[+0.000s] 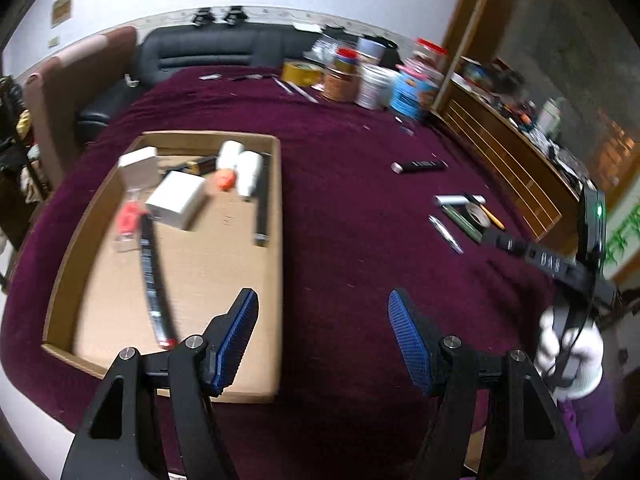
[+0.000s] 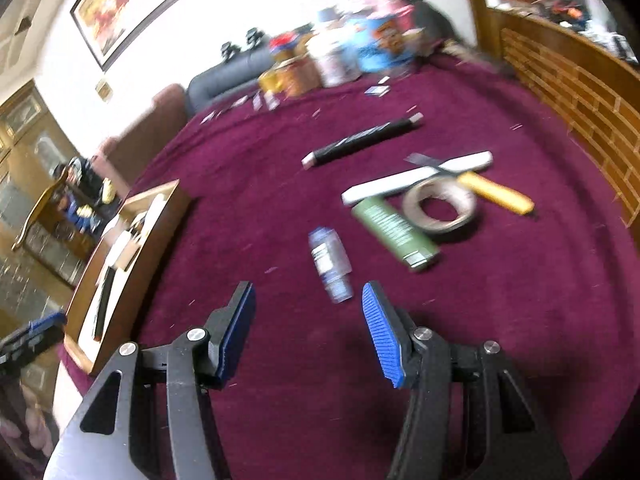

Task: Organize rigid objects
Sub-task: 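Grasp a second black marker with the left tool and lift it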

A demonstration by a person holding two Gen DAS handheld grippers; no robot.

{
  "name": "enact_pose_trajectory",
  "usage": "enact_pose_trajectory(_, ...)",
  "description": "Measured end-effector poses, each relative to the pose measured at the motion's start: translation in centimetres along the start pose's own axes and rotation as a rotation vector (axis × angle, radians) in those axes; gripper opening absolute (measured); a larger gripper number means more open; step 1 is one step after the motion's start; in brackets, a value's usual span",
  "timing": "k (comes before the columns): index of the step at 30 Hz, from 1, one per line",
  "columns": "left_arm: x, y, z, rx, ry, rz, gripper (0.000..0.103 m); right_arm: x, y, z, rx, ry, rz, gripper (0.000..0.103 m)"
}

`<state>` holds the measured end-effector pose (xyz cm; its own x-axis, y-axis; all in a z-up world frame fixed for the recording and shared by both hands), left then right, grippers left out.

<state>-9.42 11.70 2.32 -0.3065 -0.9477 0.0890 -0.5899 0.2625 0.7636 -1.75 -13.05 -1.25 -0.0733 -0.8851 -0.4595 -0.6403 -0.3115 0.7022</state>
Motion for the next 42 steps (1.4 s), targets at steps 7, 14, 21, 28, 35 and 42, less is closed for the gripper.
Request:
enact_pose_trajectory(7, 4.1, -2.5, -0.5, -0.081, -0.054, 0.065, 0.062, 2.7, 3.2, -6.8, 0.184, -0.058, 0.073, 0.063)
enact_pose_trajectory(14, 6.6, -4.5, -2.8, -0.101, -0.131, 0.036, 0.062, 6.4, -0.5, -13.3, 0.252, -0.242, 0.057, 0.063)
enact_pose_trajectory(21, 7.9, -9.3, -7.5, -0.117, -0.123, 0.042, 0.062, 10.3, -2.6, -15.0, 0.306, -0.318, 0.07, 0.063)
enact_pose_trajectory(28, 10.2, -16.2, -10.3, -0.192, -0.165, 0.067, 0.061, 11.0, -3.1, -14.0, 0.253, -0.36, 0.042, 0.063)
enact_pose_trajectory(35, 10.5, -21.8, -17.4, -0.152, -0.313, 0.015, 0.061, 11.7, -3.7, -14.1, 0.22, -0.399, 0.019, 0.063)
enact_pose_trajectory(42, 11.6, -27.0, -19.7, -0.162, -0.497, -0.017, 0.061, 13.2, -4.8, -13.9, 0.16, -0.495, -0.008, 0.063)
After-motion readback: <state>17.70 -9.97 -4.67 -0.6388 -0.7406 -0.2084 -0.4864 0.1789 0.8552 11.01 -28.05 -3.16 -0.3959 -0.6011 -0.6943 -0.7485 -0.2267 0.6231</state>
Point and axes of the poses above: each gripper's, at about its wrist camera, not at the fingertips, and y roughly against the way its jaws point, x to its right, z to its underside, the point moved 9 cm from there along -y, roughly the way its jaws point, and after that the axes turned 12 degrees about -y, right-handed, at the moved point
